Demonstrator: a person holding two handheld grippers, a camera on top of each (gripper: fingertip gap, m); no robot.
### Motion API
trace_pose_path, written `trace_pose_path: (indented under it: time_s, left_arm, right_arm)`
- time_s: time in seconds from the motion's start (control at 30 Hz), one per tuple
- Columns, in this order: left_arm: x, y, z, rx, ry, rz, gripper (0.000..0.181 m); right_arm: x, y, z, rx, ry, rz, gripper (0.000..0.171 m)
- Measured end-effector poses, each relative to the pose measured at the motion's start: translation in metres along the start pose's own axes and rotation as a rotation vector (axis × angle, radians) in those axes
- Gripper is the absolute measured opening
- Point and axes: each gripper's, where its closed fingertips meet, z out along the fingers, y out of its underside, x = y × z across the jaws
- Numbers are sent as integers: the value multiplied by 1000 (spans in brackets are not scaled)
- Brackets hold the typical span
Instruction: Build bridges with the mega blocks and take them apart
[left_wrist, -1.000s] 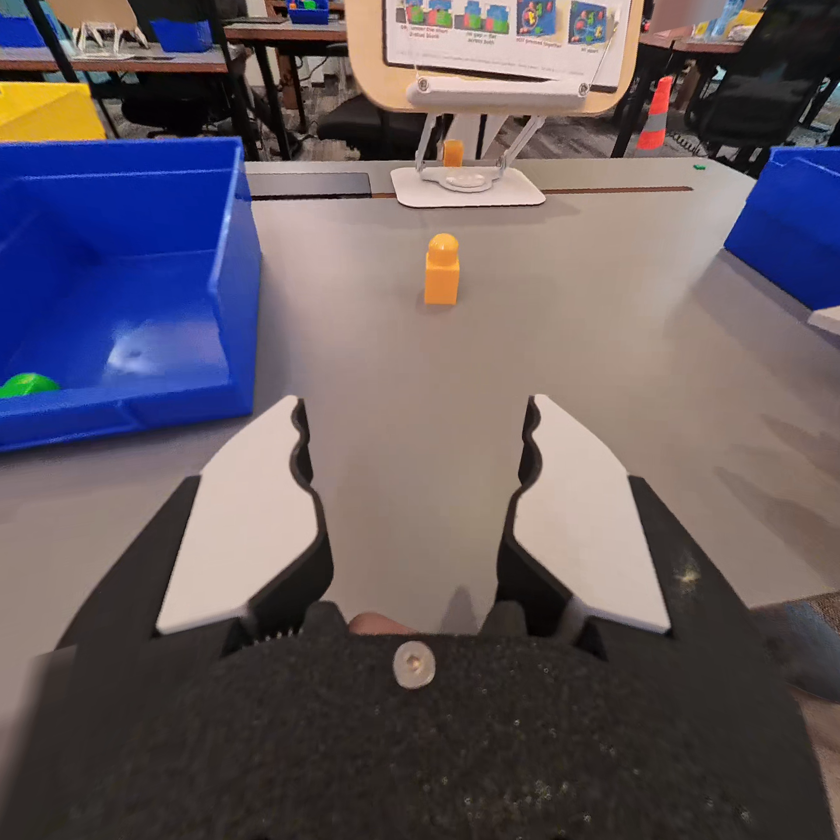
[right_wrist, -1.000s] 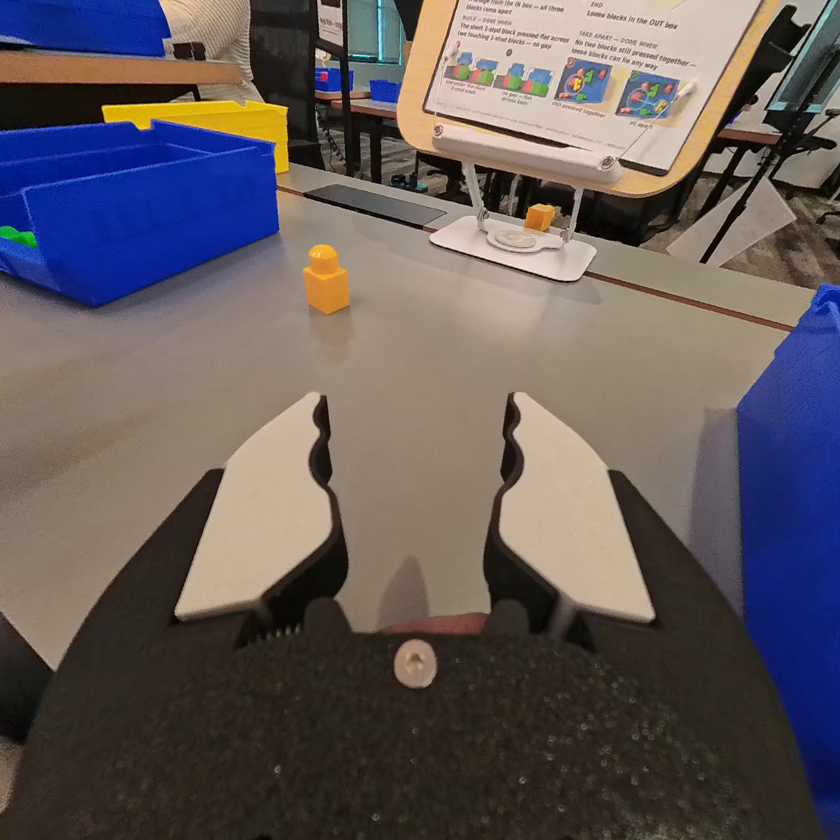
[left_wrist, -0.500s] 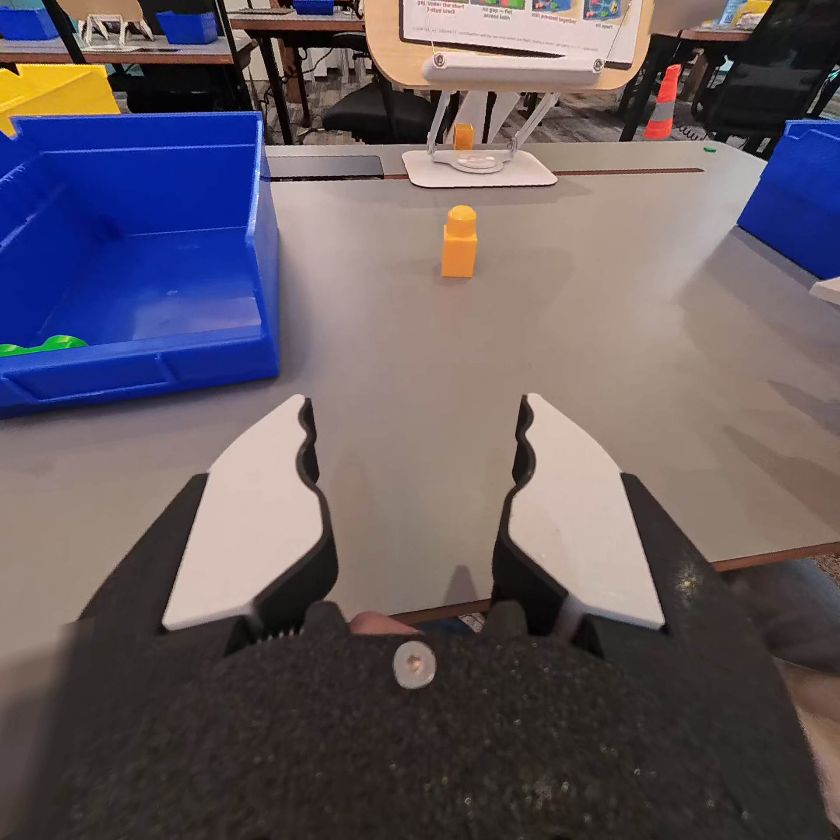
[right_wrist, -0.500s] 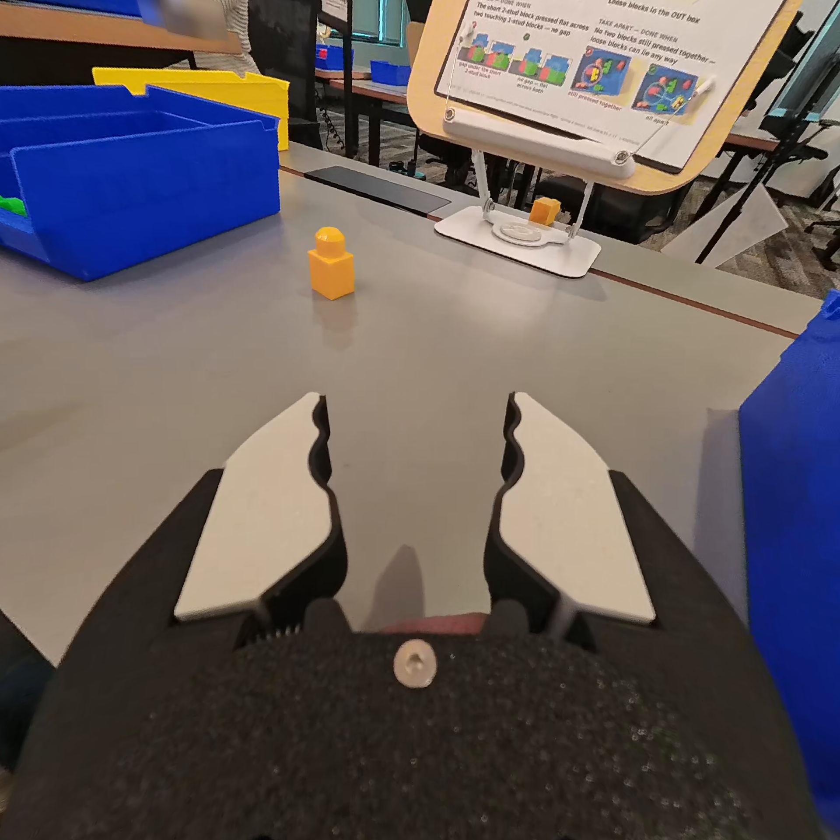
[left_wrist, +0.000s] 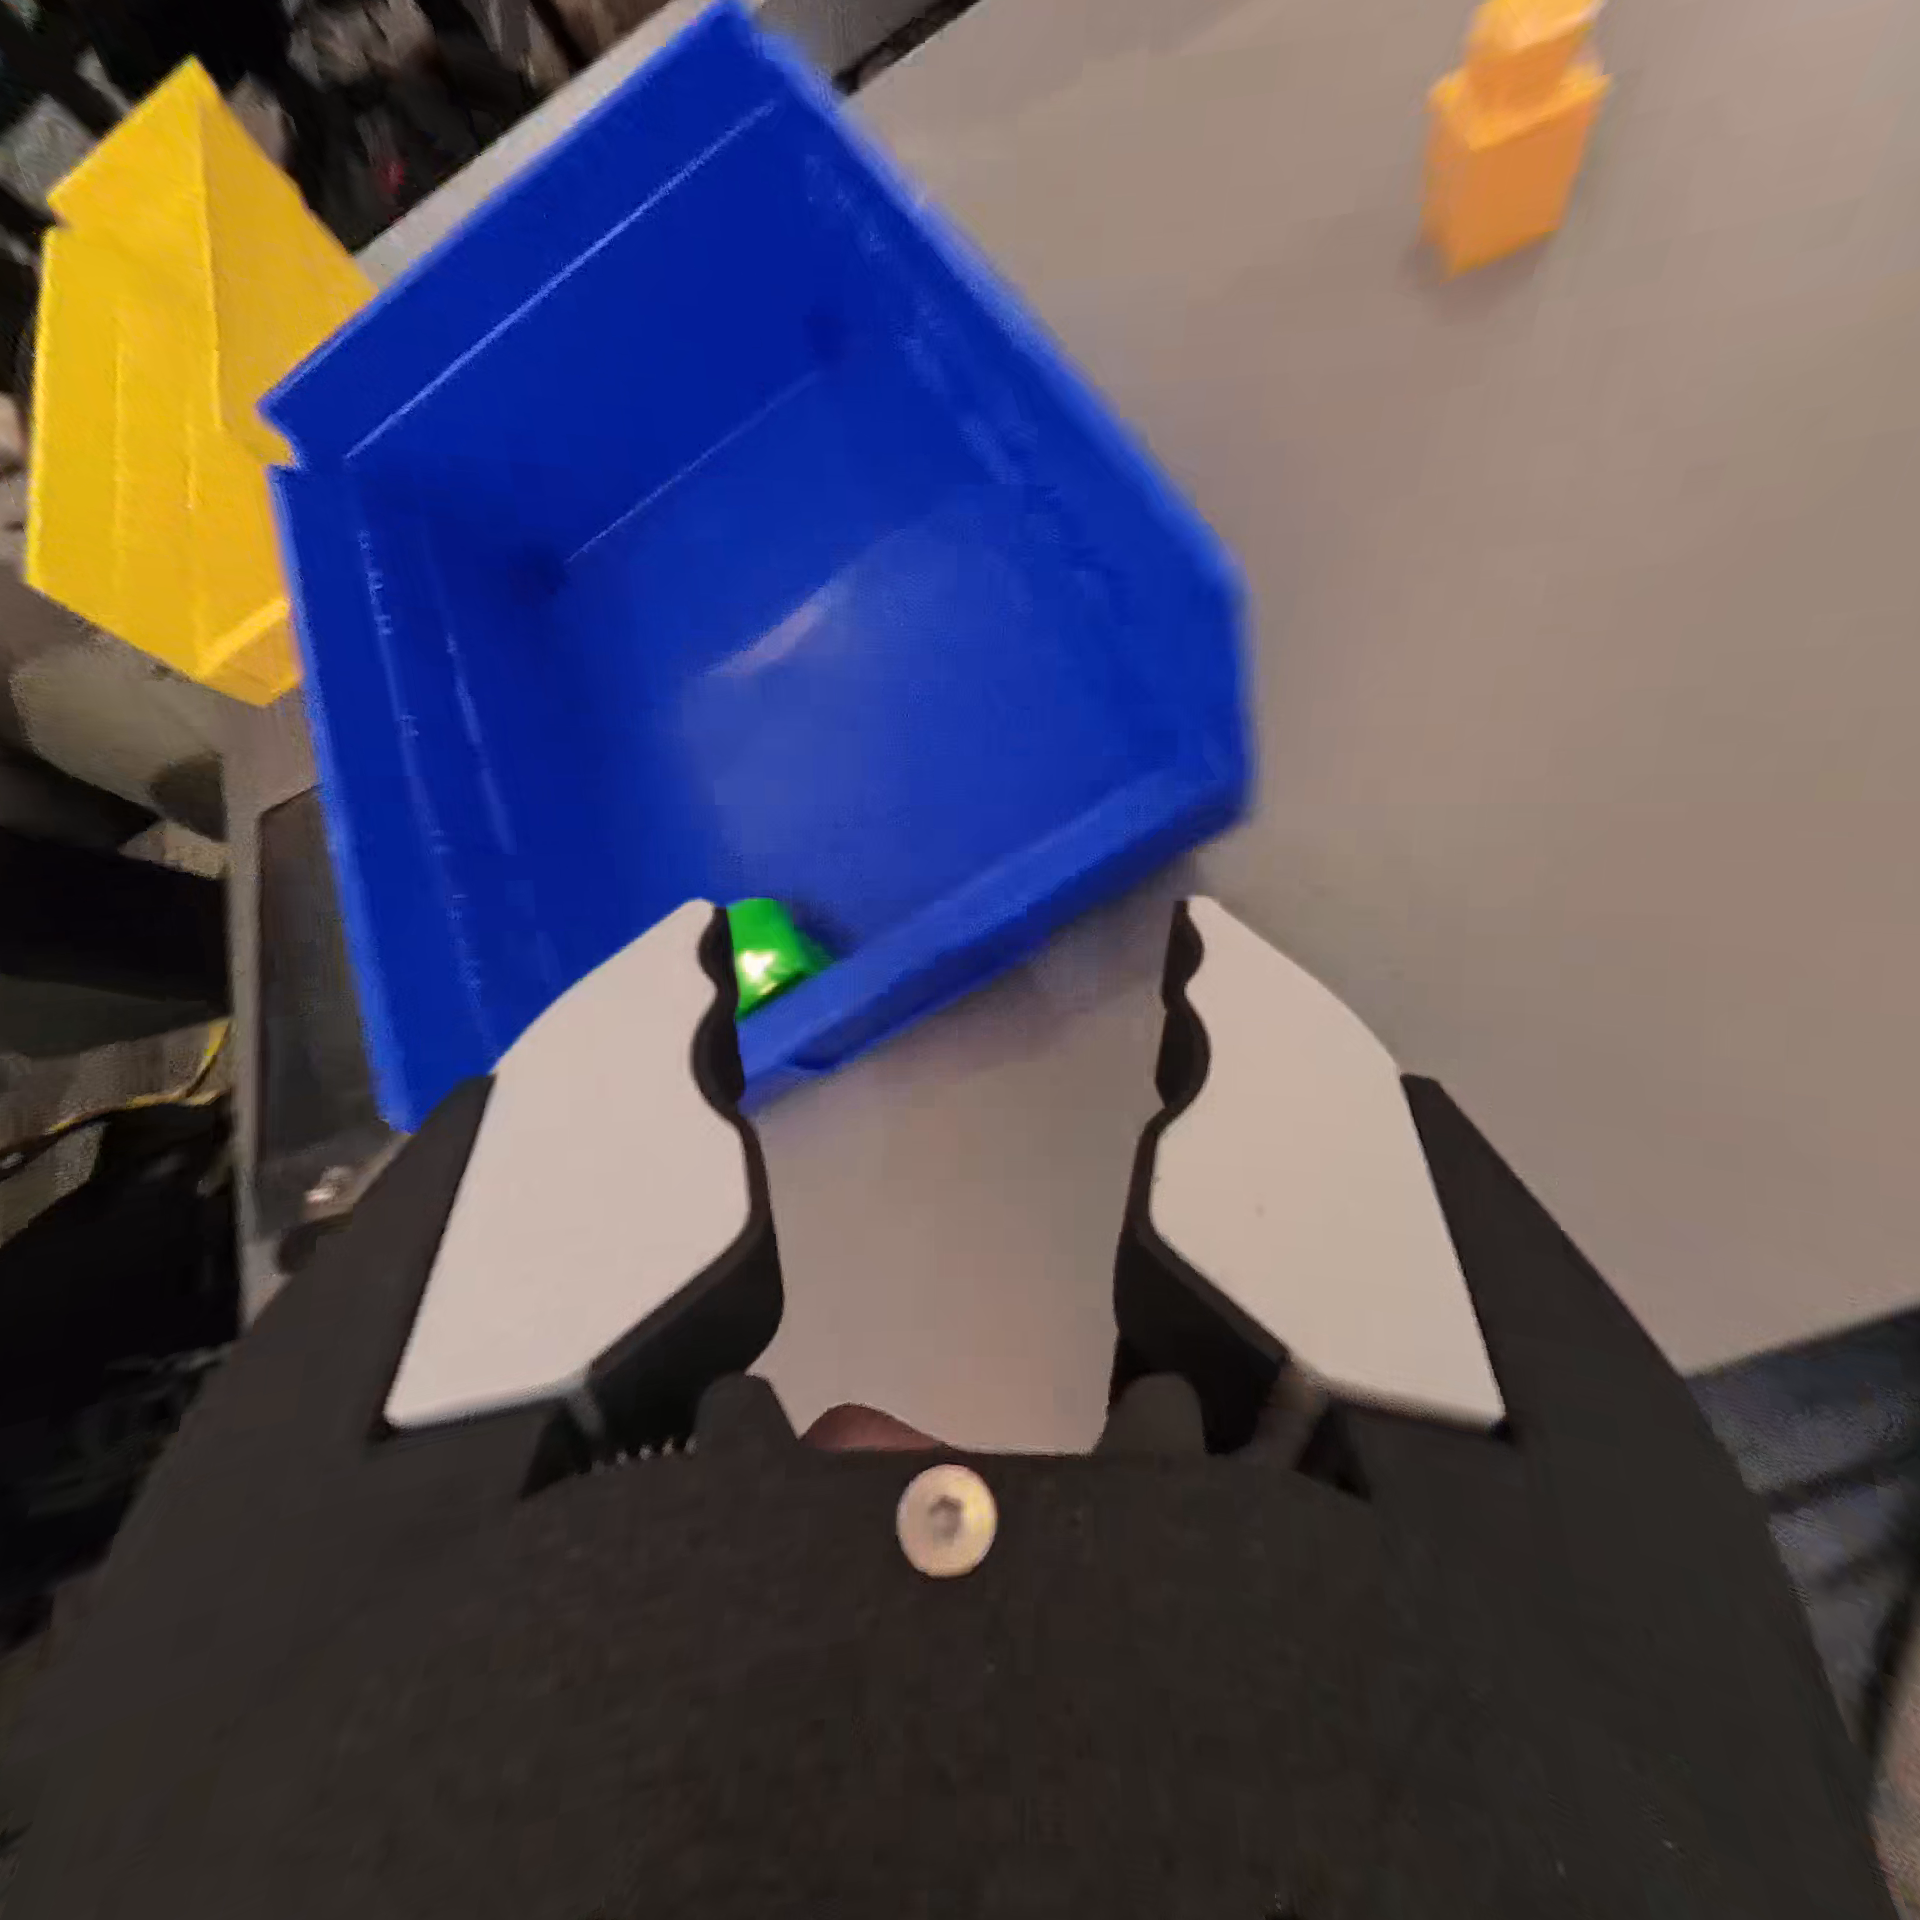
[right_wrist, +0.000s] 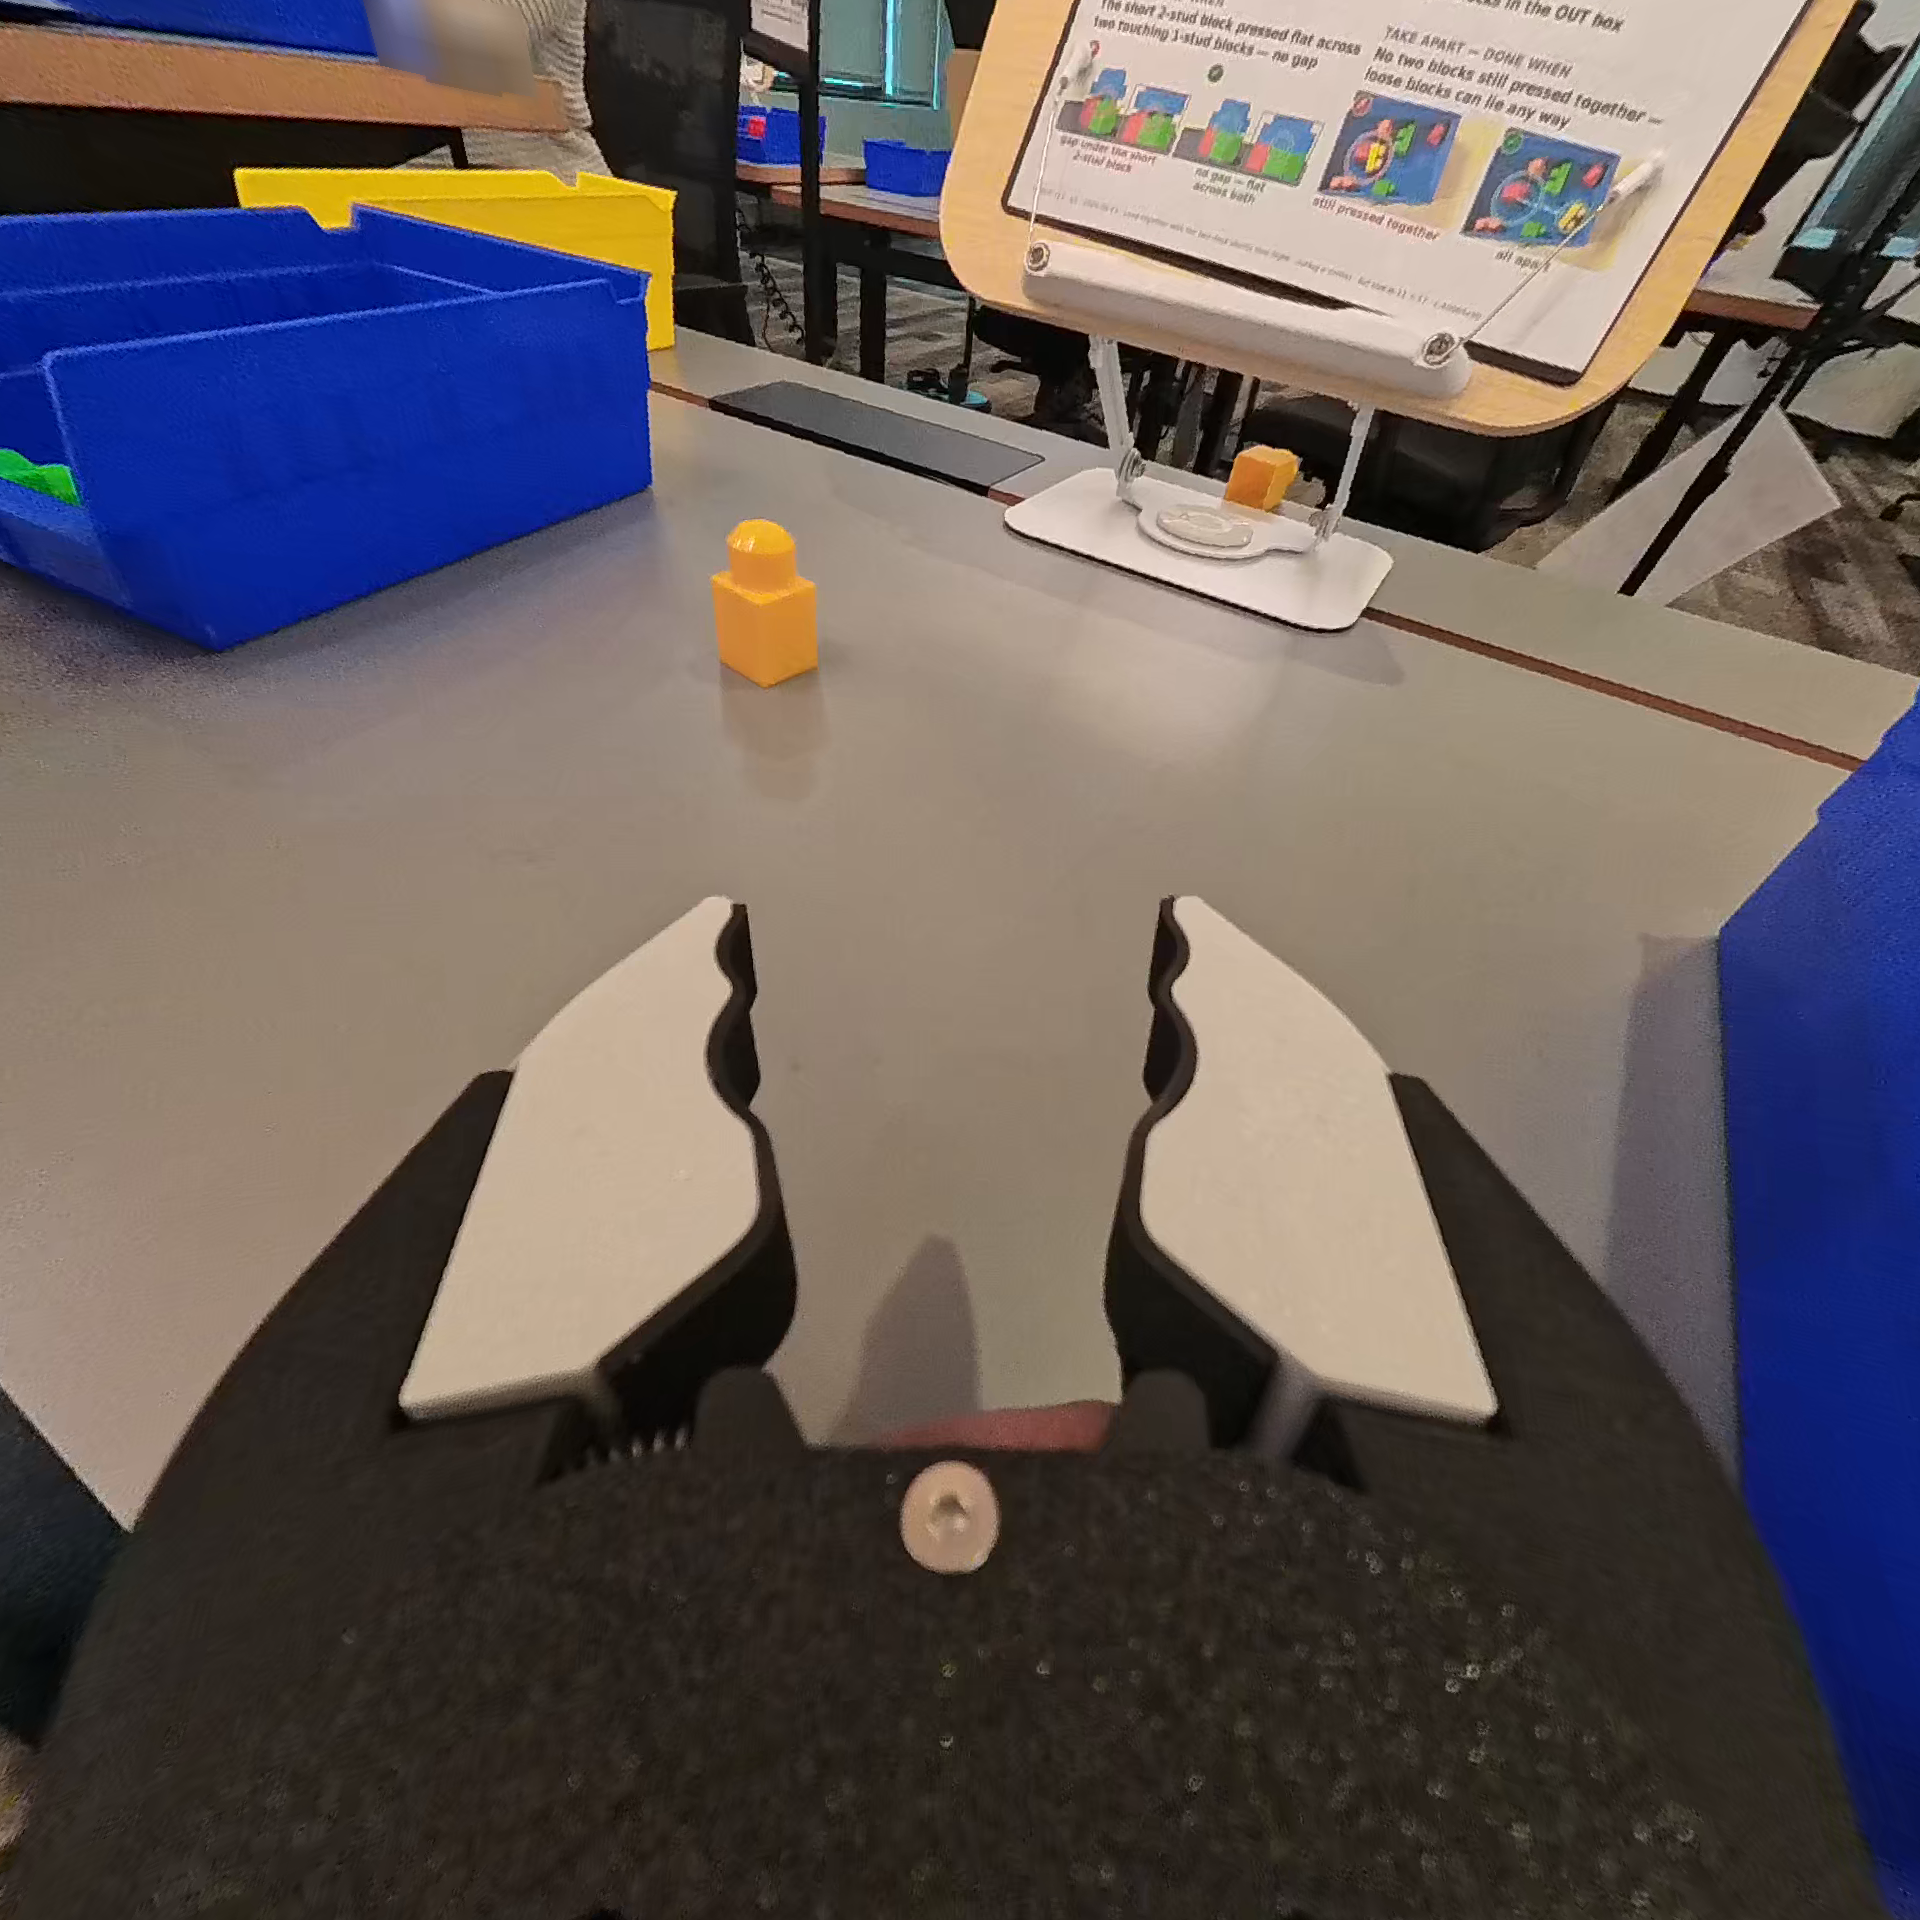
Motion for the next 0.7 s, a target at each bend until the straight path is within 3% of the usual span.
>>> trace_pose_path:
  time_s: [0.13,0.27,0.47,0.63,0.7]
  left_arm:
    - [-30,14,36,-308,209,-111,75]
    - [-50,40,65,-571,223,-51,72]
    - [-54,54,87,-768,251,-134,65]
    - [-52,63,90,-838,251,-156,58]
    - [-55,68,93,-853,233,-154,47]
  right_arm:
    - [-1,2,2,-6,-16,22,73]
    - [-1,3,3,-8,-28,34,73]
    - [2,5,4,-5,-43,64,72]
    - [7,5,3,0,-47,86,71]
    - [7,6,3,-1,-53,97,71]
